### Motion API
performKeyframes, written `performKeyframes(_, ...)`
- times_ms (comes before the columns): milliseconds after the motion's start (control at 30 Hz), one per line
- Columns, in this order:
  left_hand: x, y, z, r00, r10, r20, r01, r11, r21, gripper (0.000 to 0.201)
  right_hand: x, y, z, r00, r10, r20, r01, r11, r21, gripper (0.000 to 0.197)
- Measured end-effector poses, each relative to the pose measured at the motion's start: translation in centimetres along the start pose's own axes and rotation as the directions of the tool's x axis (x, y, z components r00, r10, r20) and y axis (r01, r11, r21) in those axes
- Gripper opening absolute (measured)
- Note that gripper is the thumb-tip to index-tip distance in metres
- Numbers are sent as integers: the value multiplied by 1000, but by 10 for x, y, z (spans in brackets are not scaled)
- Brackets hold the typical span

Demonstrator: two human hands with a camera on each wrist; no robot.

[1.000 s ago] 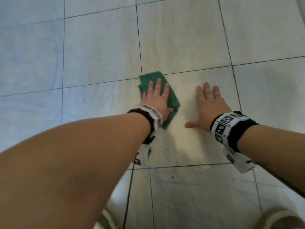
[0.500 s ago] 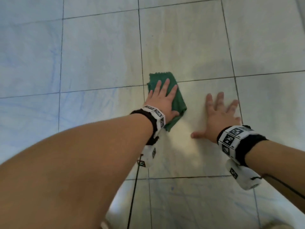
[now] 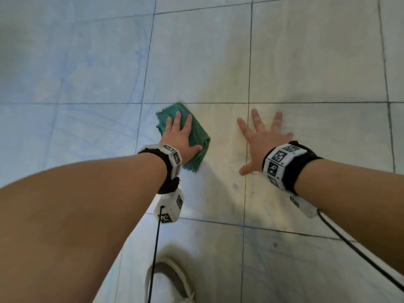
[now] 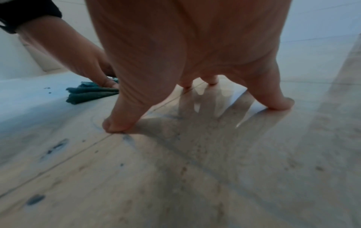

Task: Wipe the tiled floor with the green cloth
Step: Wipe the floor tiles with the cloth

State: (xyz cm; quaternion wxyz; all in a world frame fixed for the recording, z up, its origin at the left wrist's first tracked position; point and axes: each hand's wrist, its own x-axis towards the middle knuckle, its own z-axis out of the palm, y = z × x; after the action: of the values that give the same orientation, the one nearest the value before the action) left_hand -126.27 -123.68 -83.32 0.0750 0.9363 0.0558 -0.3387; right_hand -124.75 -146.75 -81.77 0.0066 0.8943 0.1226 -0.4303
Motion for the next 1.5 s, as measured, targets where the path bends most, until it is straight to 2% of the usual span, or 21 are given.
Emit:
performKeyframes(100, 2, -17, -7, 998, -55, -16, 55, 998, -27, 98, 1, -3, 0, 1000, 24, 0, -24, 1000, -19, 144)
performKeyframes(200, 2, -5, -8, 999, -50, -6, 50, 999, 2, 98, 3, -7, 0, 999, 32, -4, -32, 999, -37, 145)
performKeyframes(300, 3, 31, -7, 994, 101, 30, -104, 989, 102, 100, 6, -10, -1, 1000, 21, -13, -22, 998, -55, 146)
performKeyframes(400, 8, 70, 0, 963, 258, 74, -266, 953, 144, 100, 6, -10, -2, 1000, 20, -14, -21, 998, -56, 147)
performKeyframes(533, 18, 71, 1, 951, 300, 77, -309, 940, 147, 100, 5, -10, -4, 1000, 19, -20, -20, 999, -39, 150)
performKeyframes(600, 27, 56, -10, 958, 282, 49, -286, 950, 126, 100, 4, -9, -6, 1000, 16, -14, -16, 999, -46, 149)
performKeyframes(733, 55, -5, -42, 994, 109, -4, -109, 992, 70, 100, 4, -8, -6, 1000, 18, 19, -17, 998, -57, 150)
performKeyframes(833, 73, -49, -61, 1000, -16, -27, 18, 997, 71, 98, 5, -10, -5, 999, 37, 29, -34, 997, -70, 150)
performKeyframes(900, 82, -58, -69, 997, -52, -48, 54, 998, 39, 96, 5, -11, -5, 999, 37, 39, -34, 997, -74, 150)
performKeyframes(1000, 79, -51, -71, 999, -19, -51, 21, 999, 29, 96, 4, -14, -9, 997, 47, 56, -43, 997, -60, 150)
performKeyframes(1067, 57, -41, -57, 996, 93, 3, -93, 992, 85, 99, 5, -16, -10, 997, 42, 60, -38, 997, -64, 149)
performKeyframes(1133, 25, -29, -30, 973, 211, 91, -222, 965, 142, 102, 5, -16, -11, 997, 42, 63, -38, 997, -67, 149)
performKeyframes(1233, -6, -22, -4, 945, 275, 178, -304, 937, 169, 100, 2, -17, -13, 997, 39, 64, -36, 998, -49, 148)
performKeyframes(1300, 8, -34, -14, 956, 254, 144, -273, 952, 135, 101, 2, -16, -14, 997, 26, 66, -23, 998, -56, 148)
performKeyframes(1433, 64, -70, -57, 999, 50, 2, -50, 998, 36, 100, 4, -17, -14, 997, 30, 71, -26, 998, -57, 148)
performKeyframes(1500, 79, -79, -66, 1000, 17, -23, -16, 999, 35, 97, 5, -15, -13, 997, 25, 67, -21, 997, -70, 148)
